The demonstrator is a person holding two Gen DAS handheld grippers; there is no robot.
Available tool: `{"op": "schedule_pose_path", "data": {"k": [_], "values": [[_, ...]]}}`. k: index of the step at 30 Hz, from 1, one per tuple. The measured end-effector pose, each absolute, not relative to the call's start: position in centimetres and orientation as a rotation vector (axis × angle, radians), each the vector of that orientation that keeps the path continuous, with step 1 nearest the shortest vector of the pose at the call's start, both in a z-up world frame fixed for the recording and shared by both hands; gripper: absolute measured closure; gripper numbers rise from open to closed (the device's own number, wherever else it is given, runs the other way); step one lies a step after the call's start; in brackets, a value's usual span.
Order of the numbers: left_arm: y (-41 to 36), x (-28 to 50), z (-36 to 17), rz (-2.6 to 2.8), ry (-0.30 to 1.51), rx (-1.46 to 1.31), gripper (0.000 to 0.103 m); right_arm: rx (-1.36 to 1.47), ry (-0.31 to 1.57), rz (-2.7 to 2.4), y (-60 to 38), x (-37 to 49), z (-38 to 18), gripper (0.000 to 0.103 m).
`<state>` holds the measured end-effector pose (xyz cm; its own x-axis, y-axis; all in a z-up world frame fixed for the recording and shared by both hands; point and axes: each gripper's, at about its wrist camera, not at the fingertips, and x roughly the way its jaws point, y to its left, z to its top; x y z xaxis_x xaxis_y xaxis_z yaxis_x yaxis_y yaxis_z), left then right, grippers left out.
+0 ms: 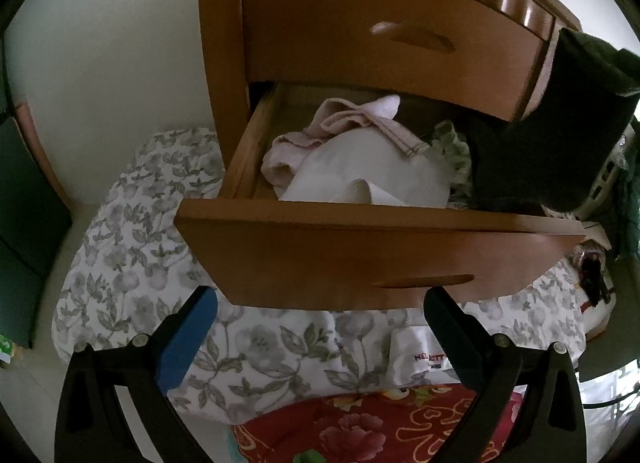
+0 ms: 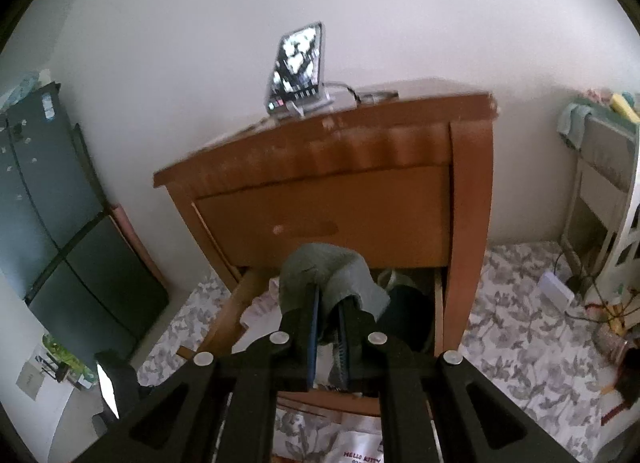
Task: Take underwear out of drawer
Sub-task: 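Pull the held grey garment back clear of the drawer with the right gripper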
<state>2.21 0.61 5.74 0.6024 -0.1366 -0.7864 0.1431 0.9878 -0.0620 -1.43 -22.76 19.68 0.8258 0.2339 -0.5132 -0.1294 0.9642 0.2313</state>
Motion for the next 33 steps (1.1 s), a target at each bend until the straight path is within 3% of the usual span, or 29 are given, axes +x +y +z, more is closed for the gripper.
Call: {"op": "schedule_pose_path", "data": {"k": [17, 22, 28, 29, 31, 33], "values": [[-0.9, -0.9, 8.5, -0.191, 0.846, 0.026, 0.0, 0.132, 0.445, 0.196, -23.2, -7.7, 23.7, 0.094], [-1.1, -1.5, 8.7, -0.199, 0.839, 0.028, 0.0, 0.15, 0.554, 0.162, -24.1, -7.0, 20.8, 0.094], [-1.2, -1.5, 8.4, -0.201, 0.849, 0.033, 0.0, 0.175, 0.778, 0.105, -25.4, -4.8, 13.6, 0.092], [-1.2, -1.5, 8.3, -0.2, 0.851, 0.034, 0.0, 0.185, 0.799, 0.093, -25.6, -4.6, 12.6, 0.089], [-1.2, -1.5, 8.1, -0.2, 0.856, 0.035, 0.0, 0.199, 0.832, 0.084, -26.0, -4.1, 11.0, 0.06], [-1.2, -1.5, 8.0, -0.198, 0.858, 0.036, 0.0, 0.204, 0.842, 0.067, -26.1, -3.9, 10.2, 0.046]]}}
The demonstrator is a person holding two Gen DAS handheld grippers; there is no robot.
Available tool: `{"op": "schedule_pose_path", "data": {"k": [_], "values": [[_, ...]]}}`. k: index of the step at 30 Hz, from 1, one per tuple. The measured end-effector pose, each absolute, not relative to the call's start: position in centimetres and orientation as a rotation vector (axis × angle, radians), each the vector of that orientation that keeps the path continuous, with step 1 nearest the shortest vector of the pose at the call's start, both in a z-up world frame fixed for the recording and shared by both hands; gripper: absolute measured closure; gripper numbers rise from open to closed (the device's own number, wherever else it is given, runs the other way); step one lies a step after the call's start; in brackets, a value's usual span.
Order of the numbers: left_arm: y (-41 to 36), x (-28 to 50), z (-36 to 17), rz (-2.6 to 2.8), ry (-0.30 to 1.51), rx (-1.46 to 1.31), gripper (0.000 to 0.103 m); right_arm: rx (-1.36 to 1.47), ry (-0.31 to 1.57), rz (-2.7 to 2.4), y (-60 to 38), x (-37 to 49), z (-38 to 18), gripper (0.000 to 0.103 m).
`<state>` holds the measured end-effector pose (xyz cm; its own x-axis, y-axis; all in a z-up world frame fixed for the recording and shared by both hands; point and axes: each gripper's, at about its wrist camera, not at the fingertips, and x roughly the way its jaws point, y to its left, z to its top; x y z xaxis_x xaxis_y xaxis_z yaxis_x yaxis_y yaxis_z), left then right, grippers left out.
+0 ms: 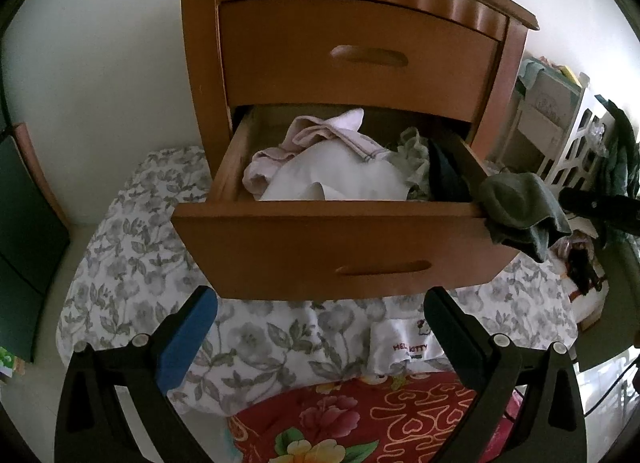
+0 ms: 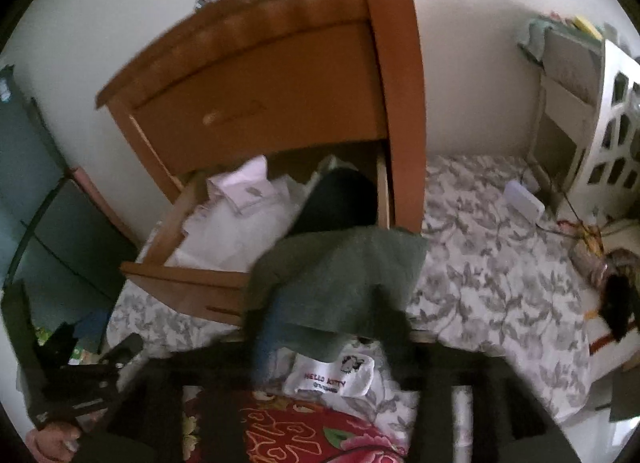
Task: Take underwear out of drawer
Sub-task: 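Pull the held grey garment back clear of the drawer with the right gripper, then carry the grey garment over the bedsheet beside the Hello Kitty sock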
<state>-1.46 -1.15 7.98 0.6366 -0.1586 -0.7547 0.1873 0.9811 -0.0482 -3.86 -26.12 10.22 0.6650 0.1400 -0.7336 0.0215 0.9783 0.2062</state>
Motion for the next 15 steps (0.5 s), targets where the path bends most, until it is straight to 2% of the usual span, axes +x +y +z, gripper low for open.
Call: {"op": "schedule_pose_path", "data": {"k": [2, 4, 6, 15], "values": [[-1.0, -1.4, 7.8, -0.193, 0.862, 0.034, 0.0, 0.197, 0.838, 0.05, -26.2, -3.7, 10.0, 0.046], [-0.8, -1.2, 7.6, -0.188, 0.869, 0.03, 0.0, 0.178, 0.822, 0.021, -26.3, -3.7, 10.0, 0.037], [-0.8, -1.1, 7.3, -0.187, 0.876, 0.028, 0.0, 0.161, 0.824, -0.011, -26.4, -3.4, 9.9, 0.033], [-0.7, -1.2, 7.2, -0.191, 0.88, 0.03, 0.0, 0.194, 0.889, -0.016, -26.0, -2.8, 7.9, 0.033]]}}
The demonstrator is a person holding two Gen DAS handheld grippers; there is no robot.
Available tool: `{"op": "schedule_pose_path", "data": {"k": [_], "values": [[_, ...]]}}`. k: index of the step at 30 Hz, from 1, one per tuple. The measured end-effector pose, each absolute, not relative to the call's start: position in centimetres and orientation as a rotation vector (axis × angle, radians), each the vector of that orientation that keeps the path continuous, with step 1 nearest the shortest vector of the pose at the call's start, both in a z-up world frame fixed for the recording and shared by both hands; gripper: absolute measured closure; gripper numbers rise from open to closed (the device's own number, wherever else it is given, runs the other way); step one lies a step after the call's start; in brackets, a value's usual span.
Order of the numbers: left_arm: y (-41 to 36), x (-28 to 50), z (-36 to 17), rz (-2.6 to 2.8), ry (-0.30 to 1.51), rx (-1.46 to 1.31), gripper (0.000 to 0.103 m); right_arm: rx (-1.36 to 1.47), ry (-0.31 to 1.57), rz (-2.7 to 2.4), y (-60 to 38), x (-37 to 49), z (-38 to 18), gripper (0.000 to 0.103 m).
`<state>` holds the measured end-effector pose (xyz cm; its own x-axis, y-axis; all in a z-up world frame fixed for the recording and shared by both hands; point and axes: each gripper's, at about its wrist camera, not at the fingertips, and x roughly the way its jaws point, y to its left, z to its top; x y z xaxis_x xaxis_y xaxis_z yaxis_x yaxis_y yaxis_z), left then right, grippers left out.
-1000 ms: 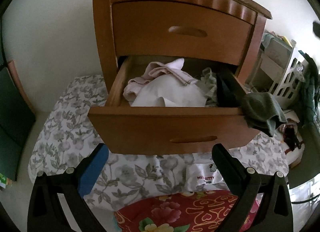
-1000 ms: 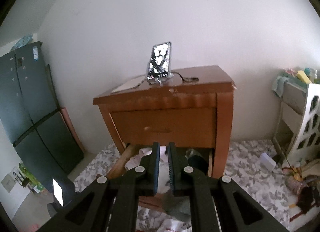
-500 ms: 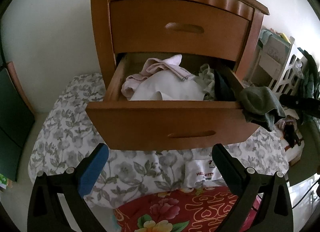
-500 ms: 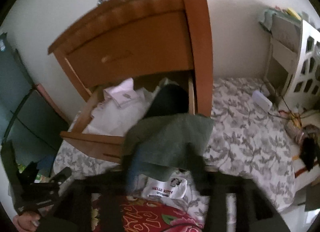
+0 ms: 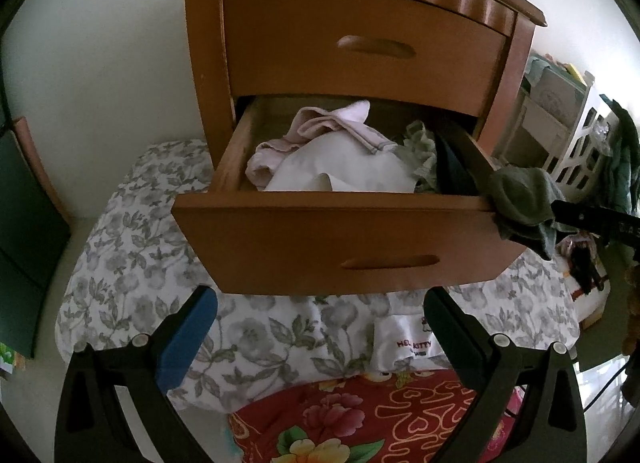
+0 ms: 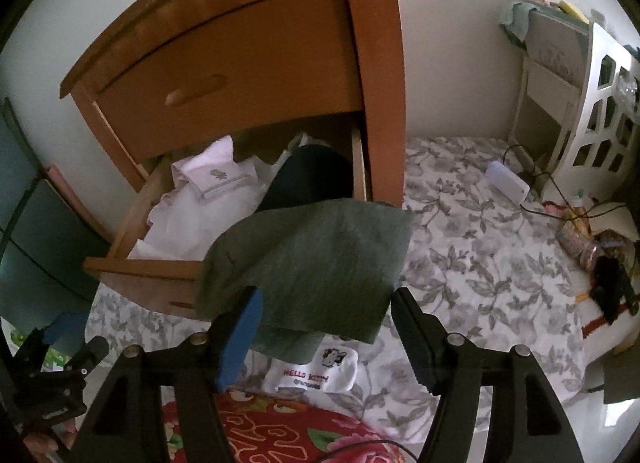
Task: Take underwear out of drawer
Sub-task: 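Carry the grey garment over the bedsheet beside the Hello Kitty sock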
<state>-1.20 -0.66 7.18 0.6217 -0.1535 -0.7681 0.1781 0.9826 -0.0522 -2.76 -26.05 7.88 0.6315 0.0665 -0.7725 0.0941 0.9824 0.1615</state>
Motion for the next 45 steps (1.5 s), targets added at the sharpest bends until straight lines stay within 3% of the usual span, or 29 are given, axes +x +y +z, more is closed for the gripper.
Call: {"op": "schedule_pose_path", "data": {"k": [17, 26, 31, 36, 45], "values": [[-0.3, -1.0, 6.7, -0.193, 0.892, 0.023, 0.0, 0.133, 0.884, 0.036, -22.7, -2.0, 7.7, 0.034], [-0.2, -0.8, 6.3, -0.197, 0.902, 0.016, 0.0, 0.094, 0.906, -0.002, -22.2, -1.8, 6.6, 0.056], [-0.1, -0.8, 6.2, -0.196, 0.903, 0.014, 0.0, 0.14, 0.893, -0.023, -23.3, -2.1, 6.7, 0.078], [0.0, -0.8, 6.3, -0.195, 0.899, 0.013, 0.0, 0.176, 0.876, -0.021, -23.8, -2.4, 6.8, 0.091], [0.0, -1.1, 6.7, -0.193, 0.889, 0.014, 0.0, 0.211, 0.798, 0.011, -24.0, -3.6, 9.0, 0.094]]}}
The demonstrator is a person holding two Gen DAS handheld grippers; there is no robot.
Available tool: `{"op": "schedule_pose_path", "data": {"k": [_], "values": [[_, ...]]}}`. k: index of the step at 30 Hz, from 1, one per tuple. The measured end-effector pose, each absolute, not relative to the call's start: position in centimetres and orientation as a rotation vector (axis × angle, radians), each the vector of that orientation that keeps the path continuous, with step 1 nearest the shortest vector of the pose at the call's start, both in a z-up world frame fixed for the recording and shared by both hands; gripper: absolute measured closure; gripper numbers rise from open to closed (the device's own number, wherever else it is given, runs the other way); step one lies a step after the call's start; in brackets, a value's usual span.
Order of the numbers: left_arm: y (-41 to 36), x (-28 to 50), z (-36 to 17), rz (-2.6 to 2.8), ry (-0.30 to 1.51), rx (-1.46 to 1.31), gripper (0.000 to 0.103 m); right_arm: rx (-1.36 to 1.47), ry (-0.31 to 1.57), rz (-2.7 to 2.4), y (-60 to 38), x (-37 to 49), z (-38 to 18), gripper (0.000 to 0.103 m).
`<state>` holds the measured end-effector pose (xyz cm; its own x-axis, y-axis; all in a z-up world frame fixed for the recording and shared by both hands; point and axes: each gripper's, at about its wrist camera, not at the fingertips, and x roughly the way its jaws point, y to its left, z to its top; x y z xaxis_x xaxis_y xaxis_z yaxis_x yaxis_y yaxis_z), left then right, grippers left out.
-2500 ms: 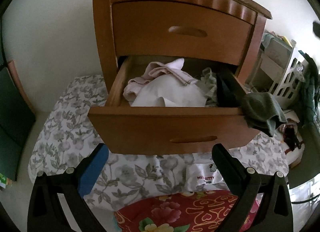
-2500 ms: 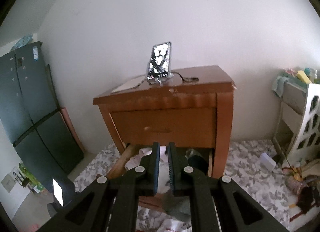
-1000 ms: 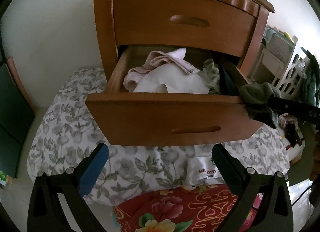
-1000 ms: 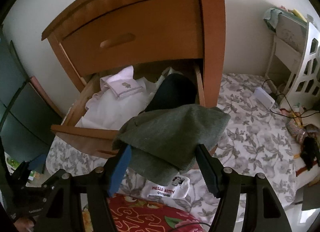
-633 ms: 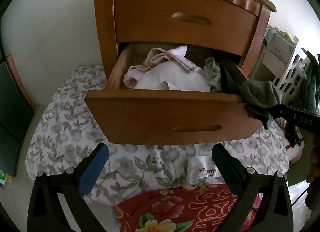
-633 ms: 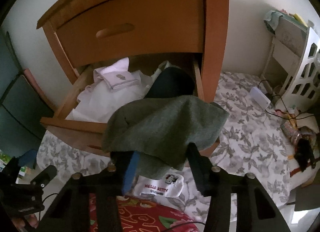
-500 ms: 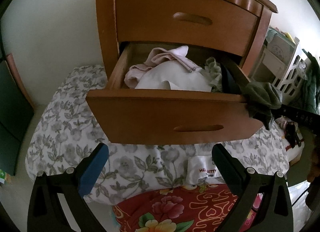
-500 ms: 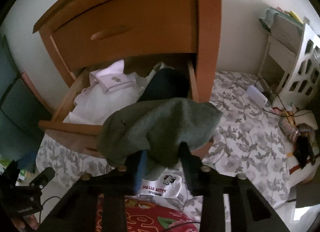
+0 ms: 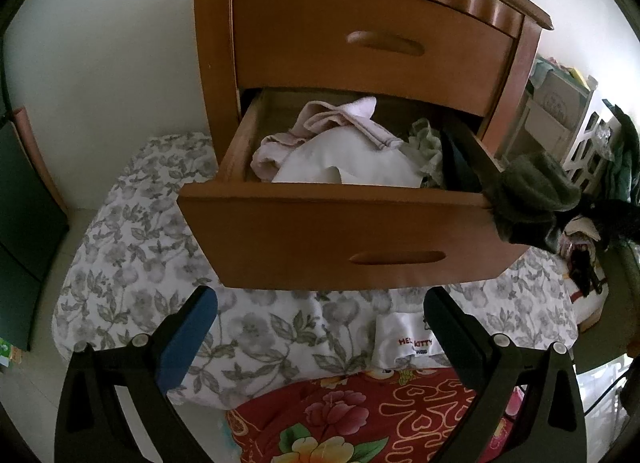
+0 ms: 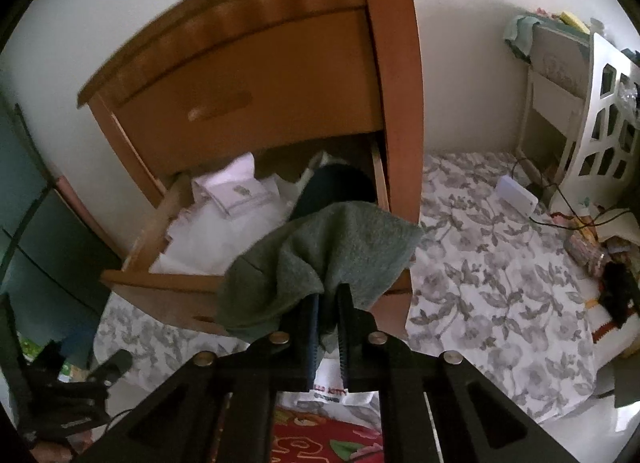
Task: Take underwear out of drawer
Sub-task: 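Carry the grey garment over the bedsheet beside the Hello Kitty sock, then lower the grey garment onto the bedsheet and open the right gripper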
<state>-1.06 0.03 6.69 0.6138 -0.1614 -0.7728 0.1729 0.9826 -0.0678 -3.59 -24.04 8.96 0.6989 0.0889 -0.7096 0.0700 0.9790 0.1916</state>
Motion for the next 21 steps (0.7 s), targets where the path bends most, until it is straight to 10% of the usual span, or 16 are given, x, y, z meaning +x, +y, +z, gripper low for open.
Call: {"op": "schedule_pose_path", "data": {"k": [21], "values": [[0.0, -2.7, 8.8, -0.207, 0.836, 0.01, 0.0, 0.161, 0.455, 0.114, -22.2, -11.0, 20.7, 0.097]]}}
